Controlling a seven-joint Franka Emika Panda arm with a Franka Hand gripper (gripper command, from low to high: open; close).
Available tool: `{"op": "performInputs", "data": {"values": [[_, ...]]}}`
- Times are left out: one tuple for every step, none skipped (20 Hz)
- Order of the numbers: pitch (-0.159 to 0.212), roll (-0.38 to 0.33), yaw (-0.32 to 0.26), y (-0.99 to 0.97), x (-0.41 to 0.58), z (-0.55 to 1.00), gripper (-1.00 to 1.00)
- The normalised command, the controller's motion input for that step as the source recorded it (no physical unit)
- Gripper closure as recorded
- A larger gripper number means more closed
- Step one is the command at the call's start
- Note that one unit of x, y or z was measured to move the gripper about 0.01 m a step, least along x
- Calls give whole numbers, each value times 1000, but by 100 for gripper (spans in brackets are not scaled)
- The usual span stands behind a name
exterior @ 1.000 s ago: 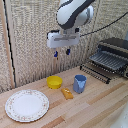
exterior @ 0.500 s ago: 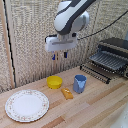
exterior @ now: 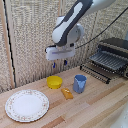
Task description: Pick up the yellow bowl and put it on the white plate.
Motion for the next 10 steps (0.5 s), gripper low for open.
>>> {"op": "performInputs", "data": {"values": [[45, 0, 34, -249, 457, -466, -100], [36, 0, 44, -200, 440, -466, -100], [33, 0, 47, -160, 437, -460, -100], [33, -3, 45, -154, 431, -451, -100], [34, -10, 45, -160, 409, -454, -100], [35, -16, 42, -183, 377, -463, -100], [44, -19, 32, -214, 349, -471, -100], [54, -14, 29, -249, 323, -466, -100], [68, -21, 25, -251, 280, -451, -100], [107, -29, 27, -271, 214, -431, -100]]}}
